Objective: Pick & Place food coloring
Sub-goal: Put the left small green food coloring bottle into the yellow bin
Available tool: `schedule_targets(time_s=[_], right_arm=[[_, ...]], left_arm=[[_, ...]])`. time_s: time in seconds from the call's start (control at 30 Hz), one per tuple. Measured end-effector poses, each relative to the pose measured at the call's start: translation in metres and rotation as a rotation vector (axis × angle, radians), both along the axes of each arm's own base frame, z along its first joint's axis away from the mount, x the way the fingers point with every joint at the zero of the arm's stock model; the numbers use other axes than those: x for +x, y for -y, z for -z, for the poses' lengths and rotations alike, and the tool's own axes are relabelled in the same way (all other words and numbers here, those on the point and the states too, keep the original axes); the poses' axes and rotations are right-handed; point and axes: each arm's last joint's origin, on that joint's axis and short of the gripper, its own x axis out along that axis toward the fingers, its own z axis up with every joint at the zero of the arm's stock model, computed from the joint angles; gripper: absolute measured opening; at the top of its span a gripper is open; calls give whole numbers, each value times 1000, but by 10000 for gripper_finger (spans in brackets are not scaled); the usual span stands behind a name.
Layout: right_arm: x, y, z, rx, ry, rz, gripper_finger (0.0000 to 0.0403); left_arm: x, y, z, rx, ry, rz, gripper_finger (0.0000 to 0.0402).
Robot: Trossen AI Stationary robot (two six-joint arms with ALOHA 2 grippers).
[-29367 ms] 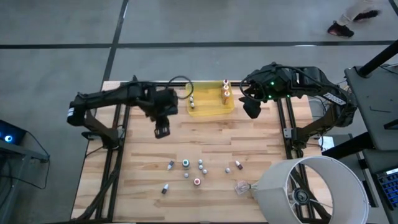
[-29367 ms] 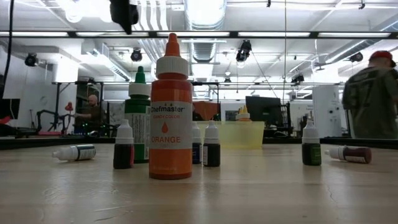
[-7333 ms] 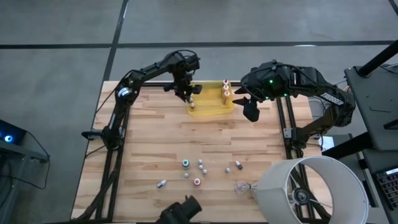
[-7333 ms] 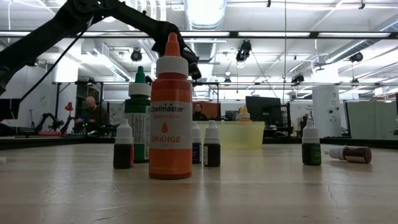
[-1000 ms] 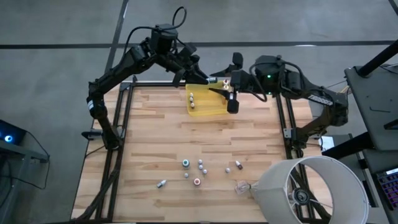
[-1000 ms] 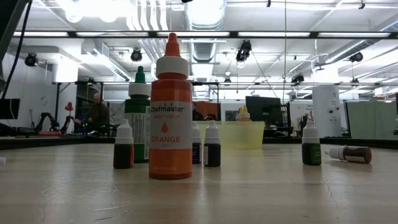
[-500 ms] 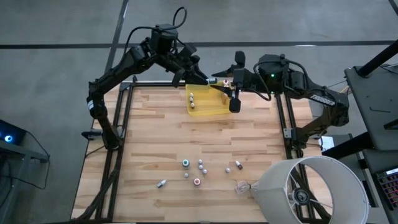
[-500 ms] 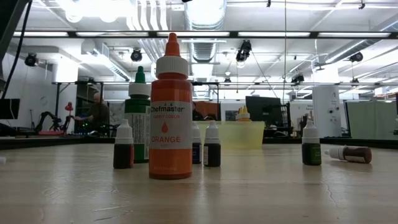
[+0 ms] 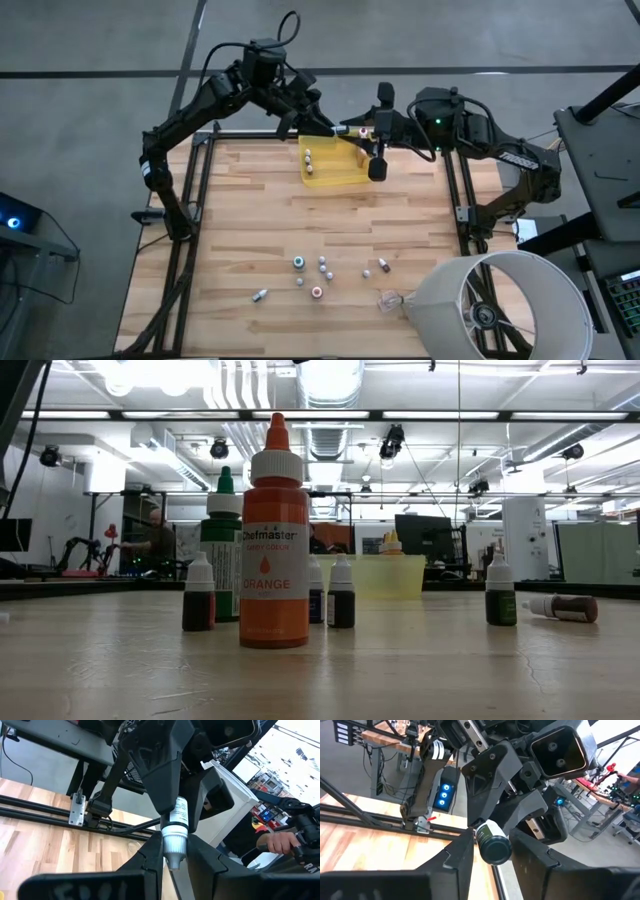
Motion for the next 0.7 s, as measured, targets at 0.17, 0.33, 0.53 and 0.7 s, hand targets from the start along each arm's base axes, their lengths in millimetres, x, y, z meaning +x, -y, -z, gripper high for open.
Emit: schedule_targets(time_s=[0.17, 0.33, 0.53, 0.7], right_arm=[[0, 0, 0, 2, -3, 1, 94], [0, 0, 2, 5, -18, 0, 76], [0, 0, 2, 4, -18, 0, 78], [-1, 0, 1, 4, -18, 1, 75]], left_arm=[[0, 0, 0, 0, 0, 0, 44], [0, 0, 0, 0, -2, -1, 44], [0, 0, 0, 0, -2, -1, 44], [0, 0, 0, 0, -2, -7, 45]])
